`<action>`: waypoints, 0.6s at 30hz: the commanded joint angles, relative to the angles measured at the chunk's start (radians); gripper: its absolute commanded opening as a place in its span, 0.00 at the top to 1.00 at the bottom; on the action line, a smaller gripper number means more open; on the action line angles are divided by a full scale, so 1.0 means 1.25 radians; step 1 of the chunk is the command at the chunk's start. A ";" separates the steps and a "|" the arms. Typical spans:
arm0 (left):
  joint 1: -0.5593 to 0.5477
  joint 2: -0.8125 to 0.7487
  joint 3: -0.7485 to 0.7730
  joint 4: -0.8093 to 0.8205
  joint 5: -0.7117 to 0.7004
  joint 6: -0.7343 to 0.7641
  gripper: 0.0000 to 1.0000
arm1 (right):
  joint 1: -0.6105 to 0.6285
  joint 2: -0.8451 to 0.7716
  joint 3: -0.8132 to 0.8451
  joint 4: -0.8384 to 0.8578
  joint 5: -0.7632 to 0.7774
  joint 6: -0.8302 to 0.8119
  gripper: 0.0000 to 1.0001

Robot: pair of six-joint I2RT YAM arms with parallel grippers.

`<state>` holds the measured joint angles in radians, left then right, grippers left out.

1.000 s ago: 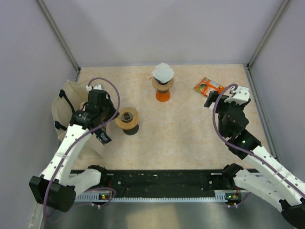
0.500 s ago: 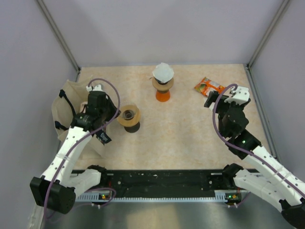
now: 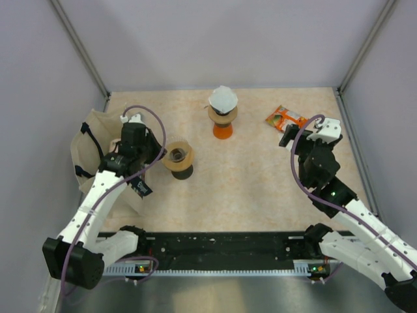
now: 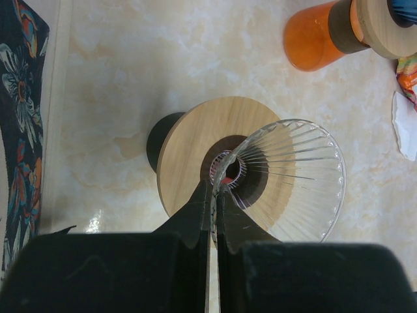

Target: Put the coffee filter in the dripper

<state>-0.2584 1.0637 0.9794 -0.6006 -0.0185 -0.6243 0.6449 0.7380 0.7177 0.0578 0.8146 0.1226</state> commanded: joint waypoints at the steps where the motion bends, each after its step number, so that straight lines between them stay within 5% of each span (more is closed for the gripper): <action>1: 0.002 0.033 -0.037 -0.091 -0.001 0.042 1.00 | -0.002 -0.006 0.001 0.009 0.004 -0.010 0.01; 10: 0.002 0.064 0.009 -0.116 0.011 0.037 0.99 | -0.002 -0.010 -0.004 0.009 0.010 -0.012 0.01; 18: 0.002 0.058 0.025 -0.122 0.011 0.033 0.79 | -0.003 -0.007 -0.002 0.009 0.006 -0.016 0.01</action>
<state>-0.2565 1.1133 1.0203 -0.6189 0.0029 -0.6083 0.6449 0.7380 0.7113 0.0559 0.8154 0.1108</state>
